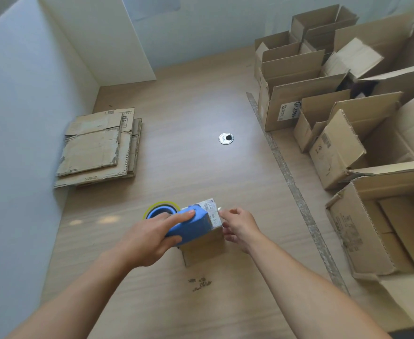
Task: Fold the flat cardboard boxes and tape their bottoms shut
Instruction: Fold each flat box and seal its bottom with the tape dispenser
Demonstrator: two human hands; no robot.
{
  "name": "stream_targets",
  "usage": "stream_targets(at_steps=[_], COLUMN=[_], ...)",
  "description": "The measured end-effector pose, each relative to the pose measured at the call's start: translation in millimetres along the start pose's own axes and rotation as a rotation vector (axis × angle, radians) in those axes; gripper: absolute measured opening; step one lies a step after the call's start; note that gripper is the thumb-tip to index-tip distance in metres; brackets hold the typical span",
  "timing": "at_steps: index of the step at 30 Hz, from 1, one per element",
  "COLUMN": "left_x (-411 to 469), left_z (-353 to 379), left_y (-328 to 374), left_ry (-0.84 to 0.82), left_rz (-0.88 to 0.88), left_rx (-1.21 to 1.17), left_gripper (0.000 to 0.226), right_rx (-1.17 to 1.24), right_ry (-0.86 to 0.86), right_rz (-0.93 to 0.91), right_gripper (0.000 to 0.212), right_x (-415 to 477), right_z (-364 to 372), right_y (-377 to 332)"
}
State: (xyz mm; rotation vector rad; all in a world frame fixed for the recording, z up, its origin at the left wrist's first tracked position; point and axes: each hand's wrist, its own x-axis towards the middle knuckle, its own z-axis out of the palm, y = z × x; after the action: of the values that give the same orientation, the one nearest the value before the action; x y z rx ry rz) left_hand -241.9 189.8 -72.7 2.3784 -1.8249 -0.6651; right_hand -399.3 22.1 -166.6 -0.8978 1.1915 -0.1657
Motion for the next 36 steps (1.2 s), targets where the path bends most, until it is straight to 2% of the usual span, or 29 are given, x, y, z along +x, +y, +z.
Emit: stream_targets(at_steps=[5,9,11,13,15,17,19,21,25,28,32,36], left_x=[9.7,16.6,17.2,17.0,16.6,17.0,17.5,18.2,16.5,13.3,9.8,2.0], left_z=[-12.6,-21.1,-22.7,-21.6,-20.3,-19.9,-21.5,-23.0,-24.8,-22.9,-31.9,-48.6], left_y=[-3.3,-6.0,-8.0,-10.5,-11.2,-11.8,-12.7,-14.0,-16.3,-22.4,-26.0,-44.4], left_ry=[-0.065,-0.127,-0.139,-0.132,-0.130,-0.135,-0.138,-0.138,-0.115,-0.108,-0.168,-0.208], left_rz=[-0.076,-0.072,-0.072,-0.069,-0.064,-0.061,-0.054,-0.040,-0.011,0.007,0.026,-0.032], left_rx=[0.029,0.020,-0.003,-0.020,-0.023,-0.036,-0.050,-0.065,-0.103,-0.099,-0.104,-0.128], left_gripper=[0.062,0.061,0.061,0.062,0.062,0.062,0.062,0.062,0.062,0.061,0.060,0.055], right_rx=[-0.119,-0.118,-0.177,-0.385,-0.553,-0.588,-0.598,-0.577,-0.492,-0.476,-0.575,-0.663], right_ry=[0.066,0.113,0.137,0.202,0.257,0.177,-0.002,-0.137,-0.200,-0.210,-0.136,-0.124], right_rz=[-0.016,0.047,0.052,-0.080,-0.390,-0.668,-0.771,-0.715,-0.458,-0.437,-0.492,-0.526], right_gripper=[0.025,0.057,0.058,0.044,0.020,0.004,0.014,0.027,0.044,0.039,0.039,0.041], right_x=[13.4,15.3,11.1,5.9,0.4,-5.0,-8.1,-6.7,9.4,17.6,20.8,24.4], right_z=[6.5,5.5,2.4,-3.3,-8.7,-11.4,-8.9,-1.9,10.5,12.6,12.0,11.8], right_y=[-1.6,5.6,10.5,8.8,4.8,-0.2,-5.2,-13.0,-20.7,-10.5,-1.4,0.3])
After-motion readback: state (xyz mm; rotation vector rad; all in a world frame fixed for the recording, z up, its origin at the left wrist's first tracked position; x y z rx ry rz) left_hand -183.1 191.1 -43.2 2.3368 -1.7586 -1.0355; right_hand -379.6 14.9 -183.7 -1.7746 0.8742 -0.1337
